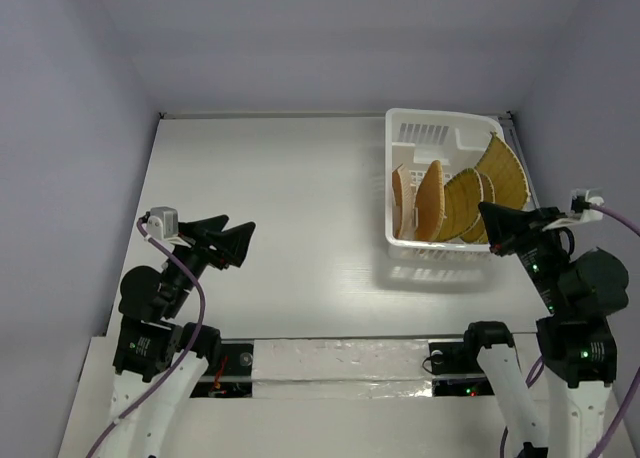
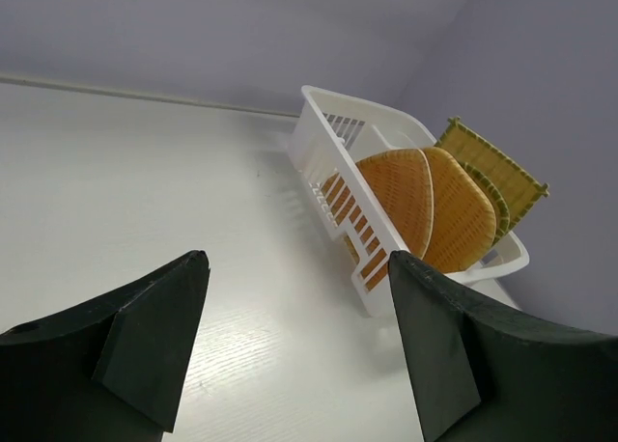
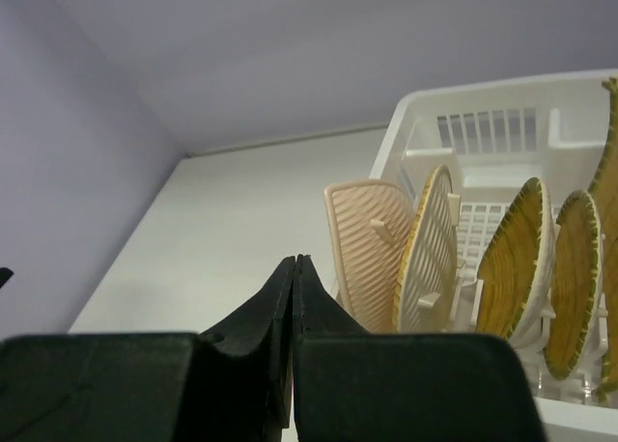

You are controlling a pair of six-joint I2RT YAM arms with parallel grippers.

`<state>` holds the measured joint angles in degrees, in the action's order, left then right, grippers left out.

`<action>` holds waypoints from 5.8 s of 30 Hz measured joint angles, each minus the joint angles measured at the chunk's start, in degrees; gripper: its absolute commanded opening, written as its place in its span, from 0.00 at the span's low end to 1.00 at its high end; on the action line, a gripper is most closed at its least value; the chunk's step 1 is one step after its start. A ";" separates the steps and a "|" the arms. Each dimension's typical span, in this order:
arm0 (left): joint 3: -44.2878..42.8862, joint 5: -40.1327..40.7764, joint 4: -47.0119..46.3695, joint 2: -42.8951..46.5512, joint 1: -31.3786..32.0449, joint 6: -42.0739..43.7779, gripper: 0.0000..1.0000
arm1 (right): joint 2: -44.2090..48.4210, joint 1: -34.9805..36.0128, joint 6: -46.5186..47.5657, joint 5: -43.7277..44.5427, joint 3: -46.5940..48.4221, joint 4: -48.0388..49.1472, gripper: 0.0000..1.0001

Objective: Unload the plates from the dish rack

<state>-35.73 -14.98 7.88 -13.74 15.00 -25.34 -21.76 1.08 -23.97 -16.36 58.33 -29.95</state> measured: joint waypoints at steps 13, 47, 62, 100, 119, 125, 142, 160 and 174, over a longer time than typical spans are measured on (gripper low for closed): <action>0.11 0.52 0.07 0.28 0.00 -0.35 0.06 | -15.78 14.71 0.35 5.22 1.66 -0.59 0.00; 0.11 6.91 3.13 -0.28 0.00 -1.11 0.53 | -67.87 39.50 4.52 65.72 20.79 -13.18 0.37; 0.11 6.93 3.13 0.52 0.31 -1.11 0.53 | -74.36 41.55 3.69 76.61 28.30 -20.74 0.00; 0.11 8.22 3.17 0.37 0.42 -1.16 0.52 | -69.44 48.52 5.25 49.90 35.89 4.44 0.00; 0.11 8.76 3.19 0.37 0.42 -1.18 0.52 | -92.87 47.30 -12.37 34.84 29.86 20.13 0.09; 0.11 8.74 3.17 0.37 0.42 -1.18 0.52 | -92.87 46.88 -15.43 35.41 26.03 23.23 0.27; 0.11 8.74 3.17 0.24 0.42 -1.29 0.51 | -90.36 46.88 -15.93 36.02 17.66 23.91 0.80; 0.11 8.31 3.17 -0.02 0.42 -1.33 0.51 | -47.87 44.24 -5.31 50.40 13.53 11.32 0.00; 0.11 7.89 3.15 -0.04 0.42 -1.31 0.51 | -39.12 31.54 -3.19 57.70 1.05 -5.27 0.64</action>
<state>-35.62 -7.09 11.03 -13.78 15.42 -26.65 -60.88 32.62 -27.16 41.34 59.37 -35.22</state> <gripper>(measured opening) 0.513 0.674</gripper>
